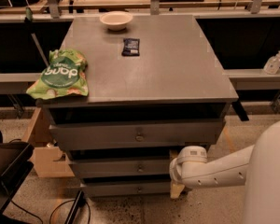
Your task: Open middle drawer
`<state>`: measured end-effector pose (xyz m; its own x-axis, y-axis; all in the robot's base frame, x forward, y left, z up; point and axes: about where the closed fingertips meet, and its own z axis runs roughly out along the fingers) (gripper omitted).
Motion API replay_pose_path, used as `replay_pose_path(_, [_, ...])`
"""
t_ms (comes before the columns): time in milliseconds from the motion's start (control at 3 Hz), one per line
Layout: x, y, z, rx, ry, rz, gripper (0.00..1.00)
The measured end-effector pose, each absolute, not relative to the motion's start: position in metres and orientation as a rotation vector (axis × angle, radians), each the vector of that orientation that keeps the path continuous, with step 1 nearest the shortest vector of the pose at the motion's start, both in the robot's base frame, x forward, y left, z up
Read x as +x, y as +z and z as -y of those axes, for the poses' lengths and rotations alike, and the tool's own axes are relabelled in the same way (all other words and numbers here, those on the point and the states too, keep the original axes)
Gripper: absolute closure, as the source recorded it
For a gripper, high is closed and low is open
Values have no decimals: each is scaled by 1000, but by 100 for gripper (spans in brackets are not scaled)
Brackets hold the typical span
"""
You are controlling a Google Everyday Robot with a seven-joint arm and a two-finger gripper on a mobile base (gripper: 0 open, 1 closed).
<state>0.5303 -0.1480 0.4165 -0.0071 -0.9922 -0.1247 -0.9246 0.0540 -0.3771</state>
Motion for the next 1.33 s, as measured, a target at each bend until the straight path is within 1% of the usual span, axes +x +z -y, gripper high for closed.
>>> replay_pose_path(333, [530, 416, 148, -1926, -266, -1989, 17])
replay_pose_path(1333, [529, 415, 147, -1929, -262, -1990, 87])
